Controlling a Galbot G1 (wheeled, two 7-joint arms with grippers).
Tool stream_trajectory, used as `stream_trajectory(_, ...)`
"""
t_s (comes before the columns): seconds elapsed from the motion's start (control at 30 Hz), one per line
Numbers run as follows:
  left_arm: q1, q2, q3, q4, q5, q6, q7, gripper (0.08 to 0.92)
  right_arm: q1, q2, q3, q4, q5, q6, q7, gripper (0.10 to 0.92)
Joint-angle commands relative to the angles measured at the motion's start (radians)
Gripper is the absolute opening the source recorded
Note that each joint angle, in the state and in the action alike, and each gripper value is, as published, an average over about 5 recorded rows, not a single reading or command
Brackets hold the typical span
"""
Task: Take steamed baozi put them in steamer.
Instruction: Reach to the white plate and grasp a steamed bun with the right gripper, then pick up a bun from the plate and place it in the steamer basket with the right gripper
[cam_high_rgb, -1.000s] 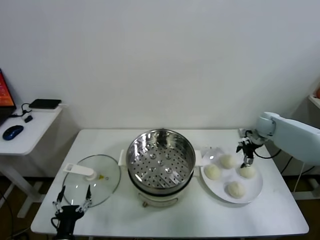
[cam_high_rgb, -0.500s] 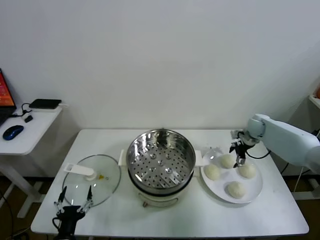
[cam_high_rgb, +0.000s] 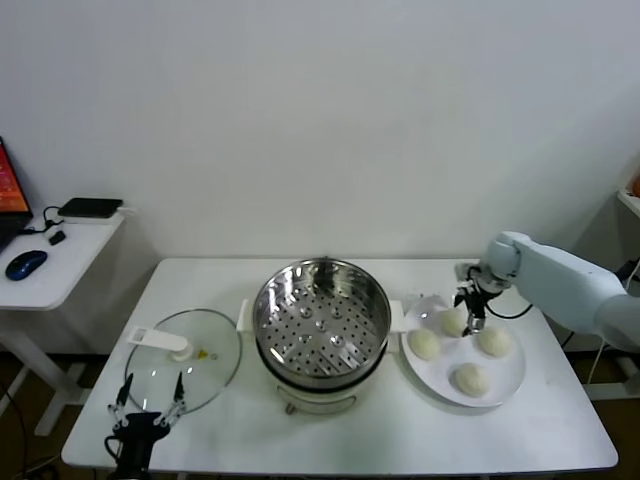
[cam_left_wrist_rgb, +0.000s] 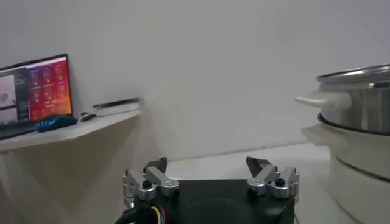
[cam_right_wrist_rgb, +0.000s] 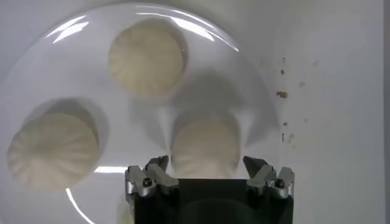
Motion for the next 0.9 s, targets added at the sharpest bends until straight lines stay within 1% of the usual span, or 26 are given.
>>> stream_trajectory(0.03, -0.001, -0.035, 0.0, 0.001, 0.0, 0.001, -0.002, 0.823, -0.003, 0.008, 0.005, -0.011, -0.014, 0.006, -0.002, 0.676)
stream_trajectory(0.23, 0.0, -0.036, -0.005, 0.0, 0.0, 0.002, -0.003, 0.823, 0.017, -0.009, -0.004, 0.028, -0.012, 0.006, -0.008, 0.639)
stream_trajectory(0.4, 0.0, -0.037, -0.006, -0.001, 0.003, 0.001, -0.002, 0.823, 0.154, -0.07, -0.12, 0.16, 0.068, 0.008, -0.026, 0.637)
stream_trajectory(0.63, 0.001, -0.037, -0.005, 0.003, 0.007, -0.004, -0.003, 0.823, 0.453, -0.139, -0.269, 0.346, 0.156, 0.055, -0.05, 0.644)
stream_trajectory(0.77, 0.004, -0.038, -0.001, 0.005, 0.012, -0.01, -0.004, 0.823, 0.59, -0.132, -0.299, 0.419, 0.196, 0.116, -0.066, 0.645)
stream_trajectory(0.9, 0.006, -0.038, 0.005, 0.003, 0.015, -0.014, -0.004, 0.823, 0.683, -0.086, -0.309, 0.496, 0.273, 0.179, -0.081, 0.652)
